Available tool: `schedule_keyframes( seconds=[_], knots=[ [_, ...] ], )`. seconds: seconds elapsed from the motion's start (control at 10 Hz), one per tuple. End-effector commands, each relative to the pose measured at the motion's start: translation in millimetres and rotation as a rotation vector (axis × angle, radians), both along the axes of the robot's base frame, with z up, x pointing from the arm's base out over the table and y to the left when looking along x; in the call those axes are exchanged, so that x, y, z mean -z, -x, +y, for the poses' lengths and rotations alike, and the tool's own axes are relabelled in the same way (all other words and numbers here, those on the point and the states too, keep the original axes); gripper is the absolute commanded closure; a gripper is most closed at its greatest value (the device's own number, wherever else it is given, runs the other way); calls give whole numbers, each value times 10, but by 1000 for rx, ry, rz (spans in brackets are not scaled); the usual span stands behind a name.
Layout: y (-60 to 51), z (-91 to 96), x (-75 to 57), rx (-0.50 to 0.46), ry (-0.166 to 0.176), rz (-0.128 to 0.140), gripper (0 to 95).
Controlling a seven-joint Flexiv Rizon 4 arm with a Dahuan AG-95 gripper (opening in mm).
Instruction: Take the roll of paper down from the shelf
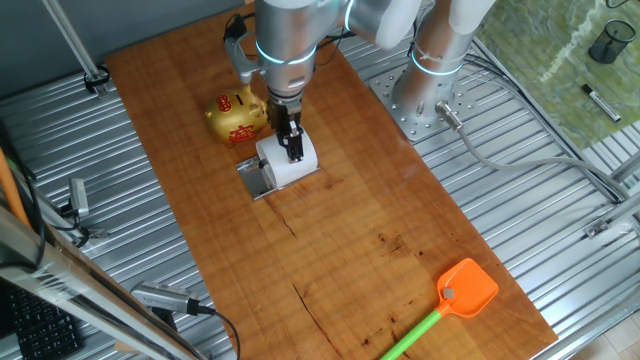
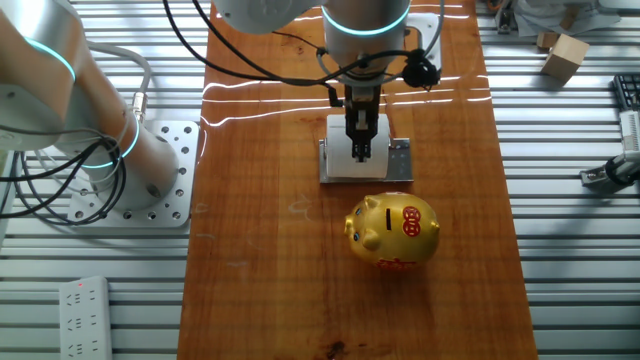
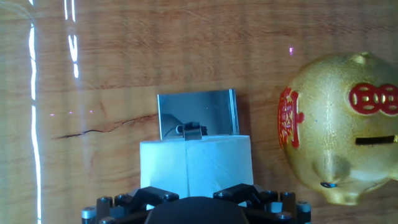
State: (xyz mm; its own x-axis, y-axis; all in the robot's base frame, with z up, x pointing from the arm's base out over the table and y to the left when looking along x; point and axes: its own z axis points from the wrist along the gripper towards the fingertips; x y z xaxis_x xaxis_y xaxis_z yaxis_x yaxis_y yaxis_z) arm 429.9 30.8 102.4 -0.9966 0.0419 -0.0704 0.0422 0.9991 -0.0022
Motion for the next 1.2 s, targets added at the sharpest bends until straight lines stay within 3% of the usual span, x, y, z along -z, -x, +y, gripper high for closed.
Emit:
schedule_keyframes(
  seconds=[0.1, 1.2],
  knots=[
    [-6, 0, 18, 1, -1, -5, 0],
    [68, -22, 172, -15, 1, -26, 0]
  ],
)
